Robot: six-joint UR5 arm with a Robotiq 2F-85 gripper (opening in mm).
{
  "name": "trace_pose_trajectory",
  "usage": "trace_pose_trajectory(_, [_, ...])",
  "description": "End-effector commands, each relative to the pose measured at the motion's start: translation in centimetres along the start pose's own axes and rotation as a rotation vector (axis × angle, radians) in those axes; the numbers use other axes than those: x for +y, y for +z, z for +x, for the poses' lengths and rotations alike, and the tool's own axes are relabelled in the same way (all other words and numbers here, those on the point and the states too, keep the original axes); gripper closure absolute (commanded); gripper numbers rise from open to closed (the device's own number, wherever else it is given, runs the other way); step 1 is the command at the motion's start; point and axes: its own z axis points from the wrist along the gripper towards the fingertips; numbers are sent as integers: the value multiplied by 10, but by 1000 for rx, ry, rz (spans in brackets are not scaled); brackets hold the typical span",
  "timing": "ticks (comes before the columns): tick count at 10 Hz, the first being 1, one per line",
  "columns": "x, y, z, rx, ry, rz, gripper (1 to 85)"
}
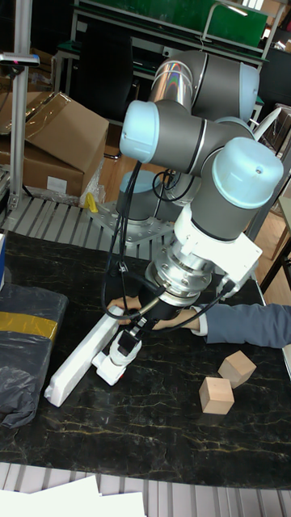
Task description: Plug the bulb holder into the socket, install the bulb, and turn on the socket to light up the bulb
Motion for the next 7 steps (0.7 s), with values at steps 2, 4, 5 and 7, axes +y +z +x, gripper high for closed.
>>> trace_pose_trajectory(2, [-1,1,-5,-33,108,-7,567])
trace_pose_trajectory(4, [-11,5,3,-15,178,23,567])
trace_pose_trajectory(5, [-10,5,5,-10,237,24,570])
trace_pose_trajectory(7, [-1,0,2,7,320,7,583])
